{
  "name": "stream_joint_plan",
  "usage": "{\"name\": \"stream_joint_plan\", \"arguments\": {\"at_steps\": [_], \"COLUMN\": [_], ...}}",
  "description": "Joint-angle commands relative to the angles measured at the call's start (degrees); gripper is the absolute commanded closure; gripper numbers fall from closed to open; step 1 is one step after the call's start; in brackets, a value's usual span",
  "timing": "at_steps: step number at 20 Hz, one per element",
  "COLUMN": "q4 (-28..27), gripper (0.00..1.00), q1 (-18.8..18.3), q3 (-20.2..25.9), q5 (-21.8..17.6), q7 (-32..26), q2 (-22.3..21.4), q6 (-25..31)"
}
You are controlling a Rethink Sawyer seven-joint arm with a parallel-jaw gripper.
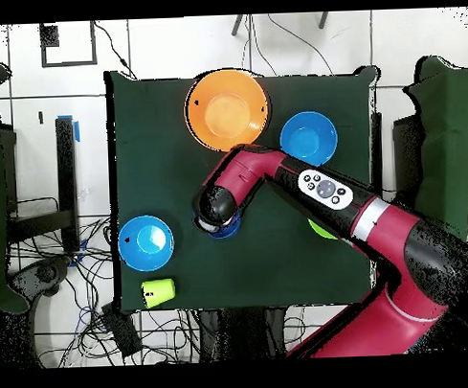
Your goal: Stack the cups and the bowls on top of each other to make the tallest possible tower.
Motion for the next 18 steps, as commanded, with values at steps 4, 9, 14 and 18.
{"name": "stream_joint_plan", "arguments": {"at_steps": [4,9,14,18], "q4": [4.0,3.1,4.2,3.9], "gripper": [0.00,0.00,1.00,1.00], "q1": [0.5,1.3,0.2,0.4], "q3": [-7.6,-7.8,-7.1,-7.0], "q5": [-4.2,-7.3,-5.0,-4.6], "q7": [-9.1,-11.5,-16.0,-12.8], "q2": [3.6,2.0,4.0,4.0], "q6": [-1.1,-2.3,-1.6,-1.2]}}
